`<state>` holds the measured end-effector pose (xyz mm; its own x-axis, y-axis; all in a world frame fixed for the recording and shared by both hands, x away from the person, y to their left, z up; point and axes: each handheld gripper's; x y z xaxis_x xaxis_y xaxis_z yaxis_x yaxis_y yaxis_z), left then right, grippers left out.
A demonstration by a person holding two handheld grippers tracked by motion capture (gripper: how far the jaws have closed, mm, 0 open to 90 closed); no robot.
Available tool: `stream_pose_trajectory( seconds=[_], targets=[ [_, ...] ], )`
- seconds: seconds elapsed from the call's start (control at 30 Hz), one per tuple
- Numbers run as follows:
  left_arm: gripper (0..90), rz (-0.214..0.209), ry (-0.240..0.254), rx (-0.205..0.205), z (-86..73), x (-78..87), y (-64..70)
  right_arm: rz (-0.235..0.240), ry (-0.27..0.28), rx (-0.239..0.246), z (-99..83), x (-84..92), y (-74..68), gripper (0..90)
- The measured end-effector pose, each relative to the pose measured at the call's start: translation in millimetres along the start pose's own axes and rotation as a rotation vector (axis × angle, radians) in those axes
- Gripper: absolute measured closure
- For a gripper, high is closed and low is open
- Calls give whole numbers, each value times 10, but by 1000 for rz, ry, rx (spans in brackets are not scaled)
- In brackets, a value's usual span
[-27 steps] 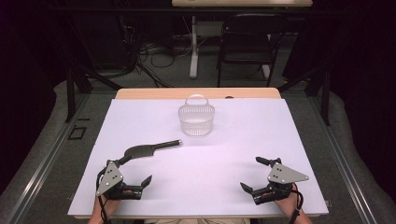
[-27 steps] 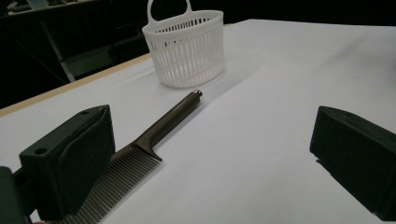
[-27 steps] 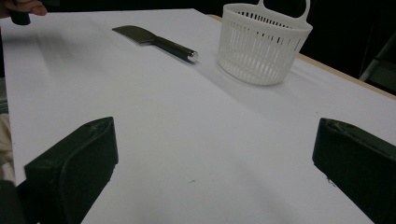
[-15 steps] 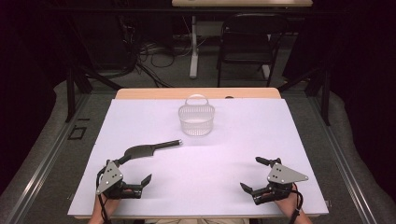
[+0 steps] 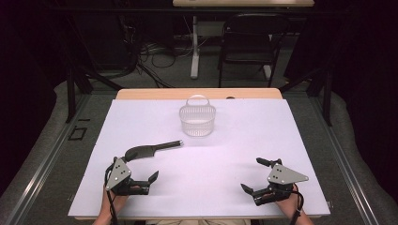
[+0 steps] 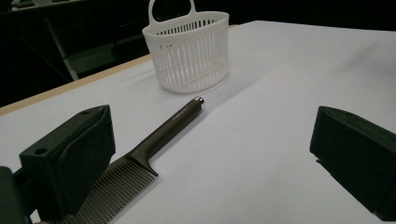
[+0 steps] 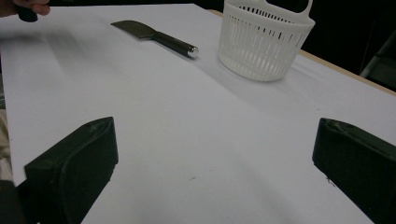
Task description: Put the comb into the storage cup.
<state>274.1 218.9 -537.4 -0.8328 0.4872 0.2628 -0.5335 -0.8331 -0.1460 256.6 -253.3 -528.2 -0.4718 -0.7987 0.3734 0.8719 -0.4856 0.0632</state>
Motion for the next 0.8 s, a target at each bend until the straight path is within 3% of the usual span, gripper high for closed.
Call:
stream_pose_trajectory(
  seconds=[0.33,0.8],
  targets=[
    [1,12,-13,47,65,-132,-54,0,5,-2,-5,-14,7,0],
    [1,16,-42,55,169,-342,-9,-1,-7,-3,-6,-23,9,0]
  ],
)
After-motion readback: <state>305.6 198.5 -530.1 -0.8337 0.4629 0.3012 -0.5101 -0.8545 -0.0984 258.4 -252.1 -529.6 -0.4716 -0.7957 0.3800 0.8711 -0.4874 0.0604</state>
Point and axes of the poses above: each handheld gripper's, and its own axes: x roughly backward along the jaws, z roughly out of its top, y roughly to its right, and after that the axes turned 10 degrees about z, right-handed
